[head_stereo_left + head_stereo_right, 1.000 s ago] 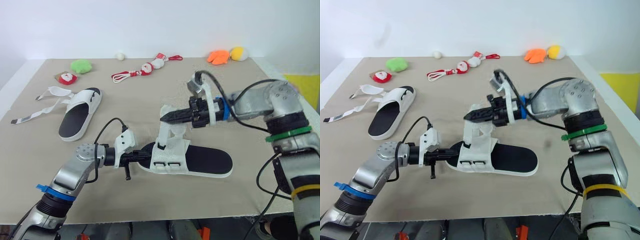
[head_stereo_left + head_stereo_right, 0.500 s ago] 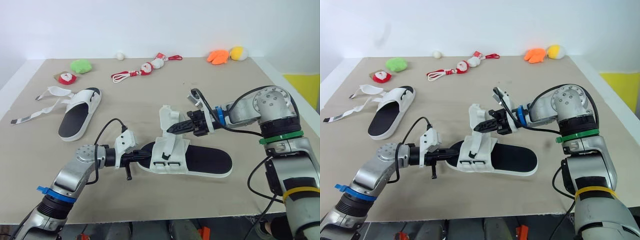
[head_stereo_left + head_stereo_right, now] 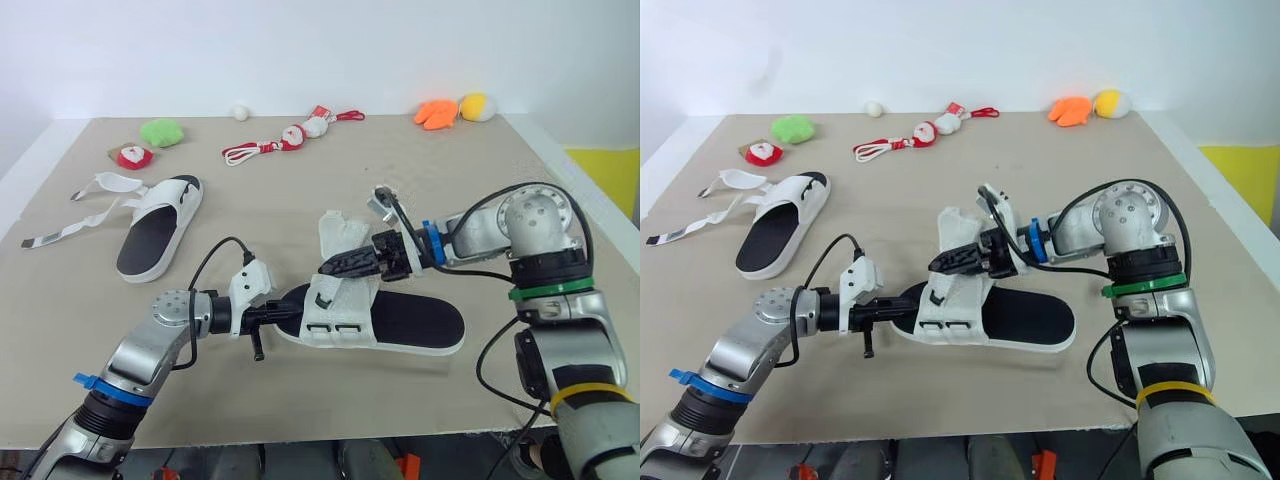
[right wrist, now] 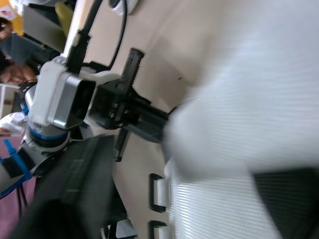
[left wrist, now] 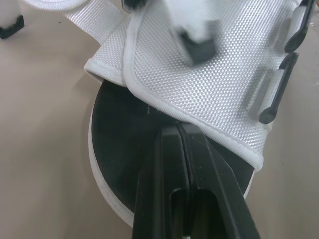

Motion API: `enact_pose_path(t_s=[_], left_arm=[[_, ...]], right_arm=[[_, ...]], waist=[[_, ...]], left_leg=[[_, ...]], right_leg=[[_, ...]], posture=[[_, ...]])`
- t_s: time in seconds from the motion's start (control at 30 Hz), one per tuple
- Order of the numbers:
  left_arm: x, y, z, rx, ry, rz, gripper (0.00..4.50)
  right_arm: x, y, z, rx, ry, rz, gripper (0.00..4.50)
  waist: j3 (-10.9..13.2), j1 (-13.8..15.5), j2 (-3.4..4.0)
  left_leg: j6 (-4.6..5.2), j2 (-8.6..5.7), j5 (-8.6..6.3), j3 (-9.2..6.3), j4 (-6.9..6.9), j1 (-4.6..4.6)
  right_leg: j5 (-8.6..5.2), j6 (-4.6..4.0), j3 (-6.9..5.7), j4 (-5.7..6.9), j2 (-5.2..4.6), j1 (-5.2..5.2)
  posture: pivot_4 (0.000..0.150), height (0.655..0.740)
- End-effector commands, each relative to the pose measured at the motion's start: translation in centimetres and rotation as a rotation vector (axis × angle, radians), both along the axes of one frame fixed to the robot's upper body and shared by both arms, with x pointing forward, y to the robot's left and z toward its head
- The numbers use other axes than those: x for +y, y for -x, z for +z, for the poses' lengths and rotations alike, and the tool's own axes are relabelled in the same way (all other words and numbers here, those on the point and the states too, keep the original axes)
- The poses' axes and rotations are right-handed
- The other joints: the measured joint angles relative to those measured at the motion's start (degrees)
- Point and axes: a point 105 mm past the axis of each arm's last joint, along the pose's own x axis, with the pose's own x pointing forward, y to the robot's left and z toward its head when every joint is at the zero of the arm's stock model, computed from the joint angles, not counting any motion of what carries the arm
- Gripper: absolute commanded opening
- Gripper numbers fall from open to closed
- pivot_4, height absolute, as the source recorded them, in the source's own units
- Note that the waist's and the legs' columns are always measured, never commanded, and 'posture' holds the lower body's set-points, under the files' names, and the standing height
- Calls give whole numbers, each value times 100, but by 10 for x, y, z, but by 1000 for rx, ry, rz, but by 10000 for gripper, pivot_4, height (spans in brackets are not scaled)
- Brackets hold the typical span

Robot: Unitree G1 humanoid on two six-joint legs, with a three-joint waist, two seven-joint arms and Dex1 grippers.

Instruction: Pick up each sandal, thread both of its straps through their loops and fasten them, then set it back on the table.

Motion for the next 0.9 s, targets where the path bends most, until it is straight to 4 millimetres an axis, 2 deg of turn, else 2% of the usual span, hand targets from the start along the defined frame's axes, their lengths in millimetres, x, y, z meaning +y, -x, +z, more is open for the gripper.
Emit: enact_pose_path(t_s=[0.03,0.23,0.47,0.57,0.6,0.63,0.67,0.8,0.9], left_arm=[[1,4,-18,63,-44,11,0],[0,4,-18,63,-43,6,0],[-1,4,-19,66,-42,4,0],[-1,5,-19,67,-41,1,0],[-2,5,-19,68,-41,1,0],[-2,5,-19,68,-40,0,0],[-2,5,-19,67,-41,0,0],[-2,4,-19,66,-41,-1,0],[-2,4,-19,66,-41,0,0]], right_arm=[[3,11,5,-26,-19,46,44383],[5,3,-4,-73,29,-22,44383],[7,-8,-4,-149,47,-120,44383],[9,-8,-6,-158,52,-126,36868],[9,-8,-7,-160,55,-129,32781],[9,-8,-8,-162,58,-136,26327],[9,-9,-9,-165,61,-144,22156],[8,-16,-9,-183,80,-197,800],[7,-18,-10,-186,81,-210,285]], waist=[[0,0,0],[0,-3,0],[-1,-2,0],[-1,-2,0],[-1,-2,0],[-1,-2,0],[-1,-2,0],[0,-3,0],[0,-2,0]], left_leg=[[0,0,0,0,0,0],[0,1,0,0,0,1],[0,1,0,0,1,1],[0,1,0,0,1,1],[0,1,0,0,1,1],[0,1,0,0,1,1],[0,1,0,0,0,0],[0,1,0,0,-2,0],[0,1,0,0,-2,0]], right_leg=[[0,0,0,0,0,-1],[1,0,0,0,0,-1],[1,2,0,0,0,0],[1,2,0,0,0,0],[1,2,0,0,0,1],[1,1,0,0,0,0],[0,1,0,0,0,0],[0,1,0,0,0,-2],[0,1,0,0,0,-2]], posture=[[1500,7400],[1500,7400],[1500,7400],[1500,7400],[1500,7400],[1500,7400],[1500,7400],[1500,7400],[1500,7400]])
